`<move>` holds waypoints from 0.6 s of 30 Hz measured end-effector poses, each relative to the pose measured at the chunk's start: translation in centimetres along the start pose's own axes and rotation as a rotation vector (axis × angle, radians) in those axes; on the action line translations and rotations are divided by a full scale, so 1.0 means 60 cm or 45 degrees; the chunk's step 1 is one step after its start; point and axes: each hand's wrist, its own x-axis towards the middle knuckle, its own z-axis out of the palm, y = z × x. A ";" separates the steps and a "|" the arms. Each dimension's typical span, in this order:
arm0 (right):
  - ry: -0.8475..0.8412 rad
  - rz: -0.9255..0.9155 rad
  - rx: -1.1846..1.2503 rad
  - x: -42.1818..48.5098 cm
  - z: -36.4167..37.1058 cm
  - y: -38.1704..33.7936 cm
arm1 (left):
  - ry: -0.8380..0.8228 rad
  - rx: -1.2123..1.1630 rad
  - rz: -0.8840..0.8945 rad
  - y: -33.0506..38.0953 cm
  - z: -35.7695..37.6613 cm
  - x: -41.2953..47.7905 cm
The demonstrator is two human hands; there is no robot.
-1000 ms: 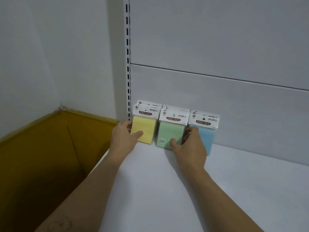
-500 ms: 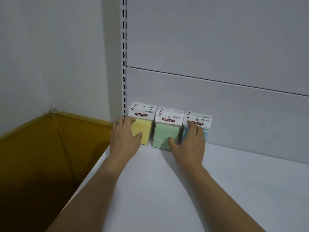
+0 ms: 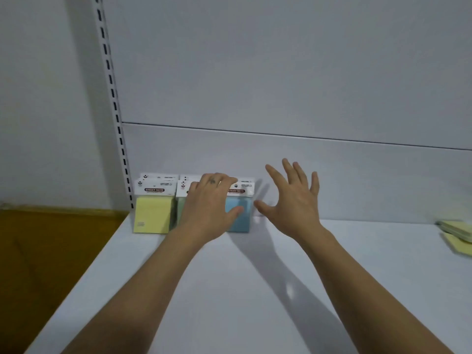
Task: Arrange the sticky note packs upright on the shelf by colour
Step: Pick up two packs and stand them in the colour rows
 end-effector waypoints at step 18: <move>-0.010 0.490 -0.100 -0.103 -0.160 0.409 | -0.218 -0.166 0.391 0.406 0.107 0.103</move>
